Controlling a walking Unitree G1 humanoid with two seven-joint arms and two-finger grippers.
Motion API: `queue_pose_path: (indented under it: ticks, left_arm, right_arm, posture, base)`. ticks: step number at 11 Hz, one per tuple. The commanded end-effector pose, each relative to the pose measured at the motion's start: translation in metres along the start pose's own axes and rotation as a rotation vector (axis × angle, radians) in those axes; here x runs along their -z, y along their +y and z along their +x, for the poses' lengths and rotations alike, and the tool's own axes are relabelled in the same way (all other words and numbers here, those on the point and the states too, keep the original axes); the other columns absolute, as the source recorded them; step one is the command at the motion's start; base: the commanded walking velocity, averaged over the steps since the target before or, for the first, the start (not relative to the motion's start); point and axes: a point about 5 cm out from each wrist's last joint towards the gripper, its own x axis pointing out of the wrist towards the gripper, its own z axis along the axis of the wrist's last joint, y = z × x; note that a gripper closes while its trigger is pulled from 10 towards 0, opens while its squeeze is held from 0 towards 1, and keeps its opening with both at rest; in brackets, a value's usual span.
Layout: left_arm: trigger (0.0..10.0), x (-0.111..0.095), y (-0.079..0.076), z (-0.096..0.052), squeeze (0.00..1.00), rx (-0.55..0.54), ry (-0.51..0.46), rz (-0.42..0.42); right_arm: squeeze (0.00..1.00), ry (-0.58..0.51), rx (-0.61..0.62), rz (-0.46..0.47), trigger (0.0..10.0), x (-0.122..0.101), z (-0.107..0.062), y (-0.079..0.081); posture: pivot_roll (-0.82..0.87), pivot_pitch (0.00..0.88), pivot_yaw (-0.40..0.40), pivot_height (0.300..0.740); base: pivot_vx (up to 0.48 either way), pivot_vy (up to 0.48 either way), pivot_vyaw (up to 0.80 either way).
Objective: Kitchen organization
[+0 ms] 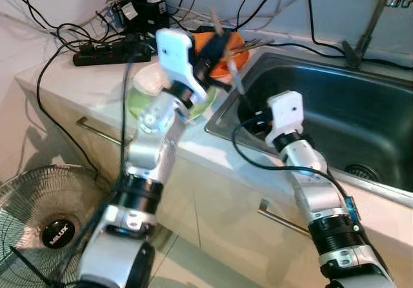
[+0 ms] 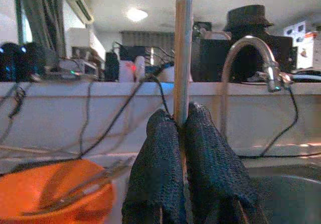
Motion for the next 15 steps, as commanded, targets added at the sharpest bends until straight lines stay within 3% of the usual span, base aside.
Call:
queue_pose_path:
  ticks: [1,4,7,8,9,15]
  left_arm:
    - [10.0,-0.005,-0.002,0.0,0.0,0.025,-0.013,-0.007]
    - [10.0,-0.001,-0.014,-0.002,0.0,0.077,0.009,-0.068]
    - [10.0,0.002,-0.014,-0.004,0.0,0.079,0.03,-0.102]
    - [10.0,0.002,-0.013,-0.005,0.0,0.081,0.035,-0.104]
    - [10.0,0.002,-0.013,-0.004,0.0,0.081,0.037,-0.106]
    - [10.0,0.006,-0.019,-0.007,0.0,0.113,0.064,-0.165]
  right_arm:
    - [0.0,-0.016,-0.015,-0.003,10.0,-0.003,-0.001,0.003]
    - [0.0,-0.015,0.014,0.016,10.0,-0.003,0.0,0.0]
    - [0.0,-0.007,0.023,0.019,10.0,0.0,-0.001,0.001]
    - [0.0,-0.007,0.026,0.02,2.4,0.0,-0.001,0.001]
    - [0.0,-0.008,0.033,0.022,0.0,0.0,-0.001,0.0]
    - [0.0,0.002,0.027,0.031,0.0,0.002,-0.001,0.002]
  posture:
    - [0.12,0.001,0.073,0.74]
    - [0.11,0.0,0.075,0.74]
    - [0.12,0.003,0.079,0.74]
    - [0.12,0.004,0.08,0.74]
    - [0.12,0.004,0.081,0.74]
    - [0.12,0.01,0.077,0.74]
  base:
    - [0.0,0.0,0.0]
    - [0.0,0.0,0.0]
    - [0.0,0.0,0.0]
    - [0.0,0.0,0.0]
    - [0.0,0.0,0.0]
    - [0.0,0.0,0.0]
